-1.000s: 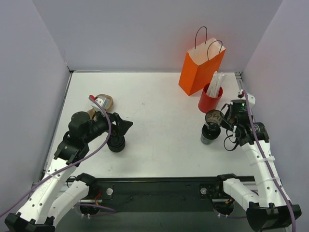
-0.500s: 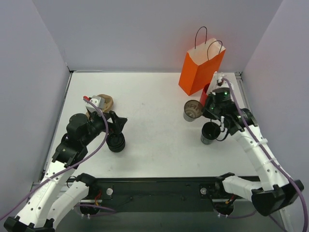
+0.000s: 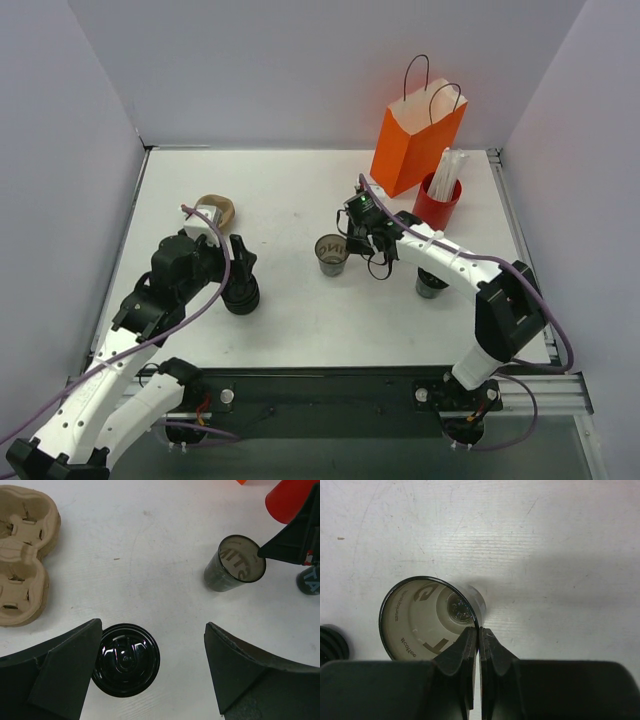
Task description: Pack the takeout coffee
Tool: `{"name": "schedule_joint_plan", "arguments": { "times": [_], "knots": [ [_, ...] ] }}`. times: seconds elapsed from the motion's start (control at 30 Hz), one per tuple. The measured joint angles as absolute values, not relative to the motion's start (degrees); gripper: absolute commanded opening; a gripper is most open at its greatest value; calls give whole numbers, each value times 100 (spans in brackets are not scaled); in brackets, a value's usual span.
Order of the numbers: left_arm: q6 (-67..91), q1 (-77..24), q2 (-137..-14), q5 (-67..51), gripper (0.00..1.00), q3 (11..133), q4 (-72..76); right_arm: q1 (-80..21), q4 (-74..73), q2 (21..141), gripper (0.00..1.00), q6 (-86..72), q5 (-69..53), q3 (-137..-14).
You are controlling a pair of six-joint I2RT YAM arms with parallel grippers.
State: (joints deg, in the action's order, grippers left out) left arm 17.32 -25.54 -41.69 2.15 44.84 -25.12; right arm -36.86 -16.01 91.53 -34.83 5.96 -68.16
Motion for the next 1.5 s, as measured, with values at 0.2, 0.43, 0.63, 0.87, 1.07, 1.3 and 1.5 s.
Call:
{"name": "schedule_joint_plan", "arguments": {
  "times": [0.2, 0.43, 0.63, 0.87, 1.07, 1.3, 1.5],
  "knots": [
    [1730, -2558, -4047, 215, 92, 4482, -2814, -3701, -1291, 9338, 2, -3540, 659, -6794],
    [1737, -2585, -4178, -67, 86, 4482, -2836, -3699, -1170, 9354, 9, -3570, 751, -6794],
    [1774, -2620, -4571, -329, 81, 4482, -3057, -3684, -1179, 9365, 21, -3594, 788, -6794],
    [1787, -2895, -5111, -305, 75, 4484, -3459, -3680, -1286, 9360, 27, -3601, 812, -6812],
    [1802, -3227, -5430, -40, 71, 4521, -3629, -3680, -1485, 8991, 29, -3579, 814, -6794],
    [1793, -3260, -5780, 292, 65, 4641, -3745, -3680, -1533, 7883, 31, -3503, 814, -6589],
    [1761, -3260, -6001, 307, 59, 4696, -3752, -3680, -1586, 7443, 31, -3415, 812, -6403]
  ]
}}
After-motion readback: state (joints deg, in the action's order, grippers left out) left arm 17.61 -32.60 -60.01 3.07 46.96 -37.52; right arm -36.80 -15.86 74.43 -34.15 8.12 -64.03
